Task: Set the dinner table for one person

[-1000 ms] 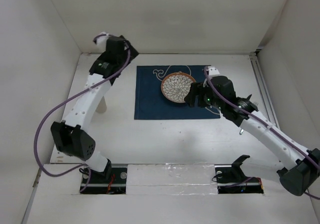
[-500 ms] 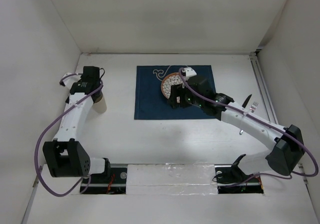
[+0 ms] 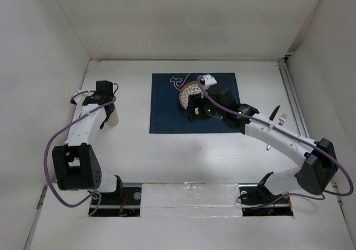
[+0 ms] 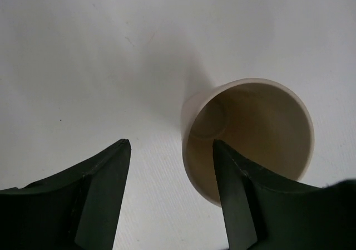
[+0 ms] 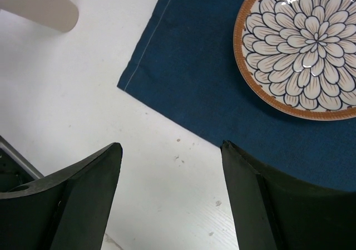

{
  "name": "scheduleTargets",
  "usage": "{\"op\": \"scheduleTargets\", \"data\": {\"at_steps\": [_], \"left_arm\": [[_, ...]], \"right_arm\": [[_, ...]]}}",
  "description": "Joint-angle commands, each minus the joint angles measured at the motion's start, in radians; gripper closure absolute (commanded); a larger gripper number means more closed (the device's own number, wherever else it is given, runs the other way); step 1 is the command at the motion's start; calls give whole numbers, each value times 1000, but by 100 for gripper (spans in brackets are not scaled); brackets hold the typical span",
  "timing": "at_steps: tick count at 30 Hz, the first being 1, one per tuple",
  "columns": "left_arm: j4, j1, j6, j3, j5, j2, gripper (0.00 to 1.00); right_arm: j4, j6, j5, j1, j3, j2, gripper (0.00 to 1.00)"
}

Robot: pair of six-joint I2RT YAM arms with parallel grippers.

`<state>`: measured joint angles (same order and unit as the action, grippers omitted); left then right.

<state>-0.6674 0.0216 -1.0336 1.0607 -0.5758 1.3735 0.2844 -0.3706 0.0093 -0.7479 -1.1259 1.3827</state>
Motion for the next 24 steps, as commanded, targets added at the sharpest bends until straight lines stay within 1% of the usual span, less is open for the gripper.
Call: {"op": "scheduleTargets", "data": {"at_steps": [1, 2, 3, 4, 6, 7, 9, 10, 11, 12, 13, 14, 15, 16, 17, 18, 19, 21, 22, 24], "left_arm": [[34, 3, -52, -28, -15, 30, 44], [46, 3, -52, -28, -4, 44, 52], [46, 3, -52, -28, -4, 70, 55], [60, 3, -52, -28, 5, 84, 61], [29, -9, -52, 39, -5, 107, 100], [19, -24, -52, 39, -15, 107, 100], [-33, -70, -52, 120, -54, 107, 100], [-52, -106, -52, 151, -108, 92, 100], [-52, -173, -37, 177, -108, 91, 100], [-31, -201, -2, 226, -108, 79, 100], [-17, -225, 70, 249, -92, 79, 100], [15, -271, 125, 265, -35, 79, 100], [40, -296, 166, 298, -1, 79, 100], [49, -317, 194, 318, 23, 90, 100], [49, -378, 237, 338, 37, 117, 100], [49, -408, 237, 361, 37, 136, 100], [16, -437, 237, 410, 22, 156, 100], [2, -510, 256, 455, 10, 215, 100], [-9, -529, 256, 496, 1, 232, 100], [-18, -557, 256, 525, 1, 259, 100]], "right_arm": [[-53, 10, -12, -13, -57, -7, 22], [-53, 10, -12, -13, -57, -7, 22], [-53, 10, -12, -13, -57, -7, 22], [-53, 10, -12, -13, -57, -7, 22], [-44, 10, 1, -13, -81, 2, 22], [-44, 10, 1, -13, -81, 3, 22], [-44, 10, 27, -22, -118, 22, 22], [-33, 10, 40, -22, -136, 32, 22], [-18, 19, 64, -22, -158, 44, 22], [-17, 19, 75, -22, -182, 59, 22], [-2, 19, 92, -22, -236, 91, 22], [30, 19, 109, -22, -271, 113, 22], [50, 19, 148, -31, -308, 133, 22], [70, 19, 164, -31, -378, 171, 22], [100, 19, 178, -31, -412, 189, 22], [116, 19, 211, -31, -445, 208, 22], [131, 19, 228, -31, -477, 223, 22], [153, 19, 238, -31, -544, 248, 22], [166, 19, 268, -31, -561, 262, 23], [176, 19, 296, -31, -581, 271, 23]]}}
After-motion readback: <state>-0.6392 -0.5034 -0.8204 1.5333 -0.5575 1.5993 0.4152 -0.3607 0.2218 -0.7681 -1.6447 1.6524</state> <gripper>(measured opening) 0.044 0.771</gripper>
